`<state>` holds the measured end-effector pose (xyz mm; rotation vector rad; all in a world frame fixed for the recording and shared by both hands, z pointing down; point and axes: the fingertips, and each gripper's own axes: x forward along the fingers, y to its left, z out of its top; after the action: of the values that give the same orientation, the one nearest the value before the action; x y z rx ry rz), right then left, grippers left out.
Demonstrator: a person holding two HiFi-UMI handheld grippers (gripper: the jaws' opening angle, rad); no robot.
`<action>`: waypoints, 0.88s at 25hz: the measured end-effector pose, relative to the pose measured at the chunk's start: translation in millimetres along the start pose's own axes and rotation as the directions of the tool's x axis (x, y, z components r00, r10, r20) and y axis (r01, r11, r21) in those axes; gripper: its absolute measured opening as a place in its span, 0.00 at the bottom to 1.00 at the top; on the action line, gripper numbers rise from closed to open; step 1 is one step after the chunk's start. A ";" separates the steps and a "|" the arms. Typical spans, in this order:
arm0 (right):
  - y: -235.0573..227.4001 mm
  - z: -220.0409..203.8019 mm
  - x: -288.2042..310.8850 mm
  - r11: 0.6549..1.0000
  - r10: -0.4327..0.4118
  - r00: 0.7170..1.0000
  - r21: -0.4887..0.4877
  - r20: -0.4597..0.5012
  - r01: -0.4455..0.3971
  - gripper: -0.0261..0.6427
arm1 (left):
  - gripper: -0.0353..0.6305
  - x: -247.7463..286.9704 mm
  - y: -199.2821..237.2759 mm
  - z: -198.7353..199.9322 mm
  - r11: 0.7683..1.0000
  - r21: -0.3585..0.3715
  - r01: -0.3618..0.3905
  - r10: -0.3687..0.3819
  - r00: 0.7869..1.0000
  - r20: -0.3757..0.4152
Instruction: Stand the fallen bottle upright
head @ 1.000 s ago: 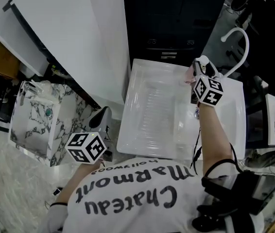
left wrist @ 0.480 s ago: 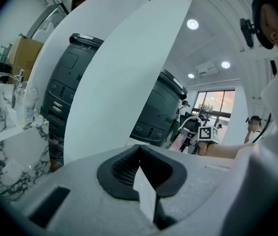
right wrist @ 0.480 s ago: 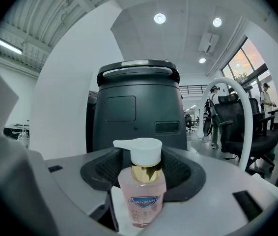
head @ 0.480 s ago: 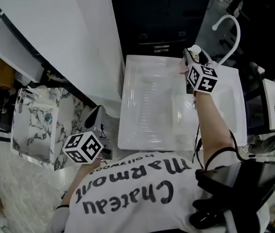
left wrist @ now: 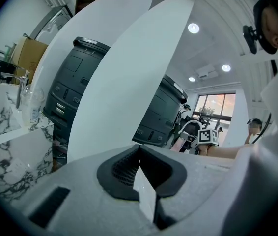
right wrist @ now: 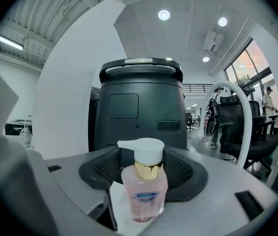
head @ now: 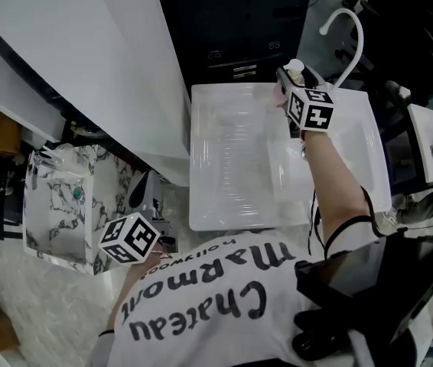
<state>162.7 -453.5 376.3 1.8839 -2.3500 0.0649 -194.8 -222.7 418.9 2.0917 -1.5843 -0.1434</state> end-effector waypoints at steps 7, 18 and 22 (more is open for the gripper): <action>3.0 -1.7 -4.1 1.000 0.007 0.999 0.009 -0.042 -0.007 0.41 | 0.07 -16.9 2.2 7.0 1.000 0.001 -0.011 0.011 0.999 0.033; -1.2 -6.1 -19.7 0.998 -0.018 0.994 0.064 -0.111 0.025 0.45 | 0.07 -40.5 2.1 14.6 1.000 0.009 -0.017 0.016 0.998 0.062; 1.8 -6.1 -26.4 0.997 -0.012 0.991 0.074 -0.132 0.022 0.46 | 0.07 -44.7 1.2 14.0 1.000 0.005 -0.016 0.016 0.998 0.069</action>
<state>167.0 -426.8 379.1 1.8700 -2.2745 0.2720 -215.2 -186.2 397.7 2.0984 -1.6431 -0.2073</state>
